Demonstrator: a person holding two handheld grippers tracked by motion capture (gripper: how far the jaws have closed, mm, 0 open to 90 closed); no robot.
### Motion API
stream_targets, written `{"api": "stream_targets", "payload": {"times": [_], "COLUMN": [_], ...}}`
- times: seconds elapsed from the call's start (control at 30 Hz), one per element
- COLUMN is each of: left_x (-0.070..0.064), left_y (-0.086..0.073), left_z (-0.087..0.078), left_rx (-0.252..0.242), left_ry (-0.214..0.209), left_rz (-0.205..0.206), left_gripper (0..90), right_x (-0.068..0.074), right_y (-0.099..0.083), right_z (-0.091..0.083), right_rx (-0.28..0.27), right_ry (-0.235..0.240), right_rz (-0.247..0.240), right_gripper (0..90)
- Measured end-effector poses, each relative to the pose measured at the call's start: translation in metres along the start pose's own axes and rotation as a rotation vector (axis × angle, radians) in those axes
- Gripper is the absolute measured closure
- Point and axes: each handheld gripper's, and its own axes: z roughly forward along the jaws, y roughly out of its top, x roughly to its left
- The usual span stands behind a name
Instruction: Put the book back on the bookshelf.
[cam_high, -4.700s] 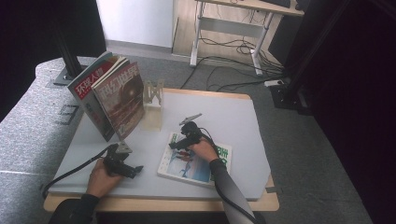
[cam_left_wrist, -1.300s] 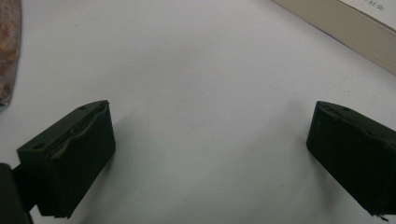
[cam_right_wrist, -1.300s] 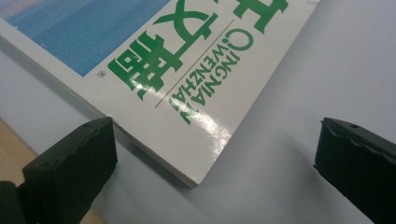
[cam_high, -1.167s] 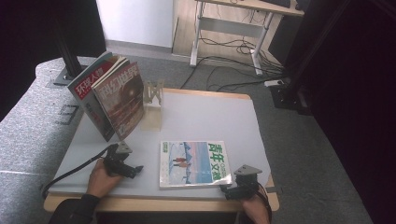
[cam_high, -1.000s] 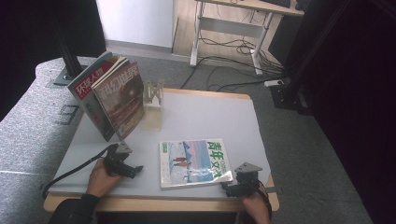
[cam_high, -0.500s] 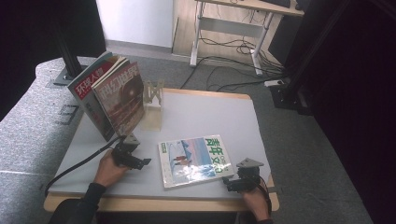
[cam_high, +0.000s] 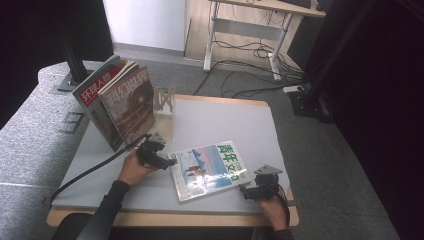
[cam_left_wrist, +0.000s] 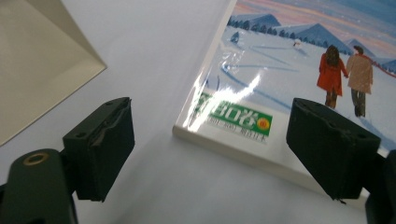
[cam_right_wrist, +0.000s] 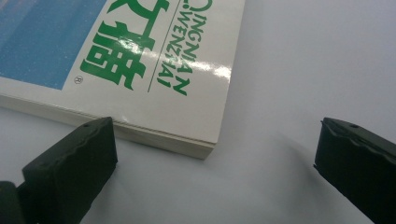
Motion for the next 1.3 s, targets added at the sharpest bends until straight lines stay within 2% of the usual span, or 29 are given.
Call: {"api": "stream_targets", "payload": {"times": [0.07,0.2,0.27,0.6,0.77,1.07,1.2,1.3], "left_x": [0.001,0.001,0.000,-0.010,-0.019,-0.035,-0.044,-0.048], "left_y": [0.002,0.002,0.000,-0.003,-0.010,-0.025,-0.032,-0.036], "left_z": [0.004,0.014,0.017,0.012,0.006,-0.005,-0.010,-0.013], "left_rx": [0.005,0.052,0.056,0.080,0.087,0.083,0.081,0.075], "left_ry": [-0.034,-0.065,-0.093,-0.070,-0.067,-0.077,-0.063,-0.088], "left_rz": [0.008,0.023,0.011,0.002,0.000,0.011,0.037,0.028], "left_gripper": [15.7,18.5,19.7,21.3,22.1,21.8,24.4,25.9], "right_x": [-0.001,-0.005,-0.007,-0.018,-0.024,-0.035,-0.039,-0.042], "right_y": [0.002,0.006,0.008,0.017,0.027,0.043,0.051,0.057], "right_z": [0.002,0.006,0.008,0.019,0.026,0.042,0.049,0.055], "right_rx": [-0.002,-0.004,-0.006,-0.013,-0.007,0.003,0.003,0.006], "right_ry": [-0.007,-0.022,-0.027,-0.028,-0.048,-0.041,-0.047,-0.050], "right_rz": [0.000,0.003,0.006,0.028,0.030,0.044,0.050,0.057], "right_gripper": [0.0,0.0,0.0,0.0,0.0,0.0,0.0,0.0]}}
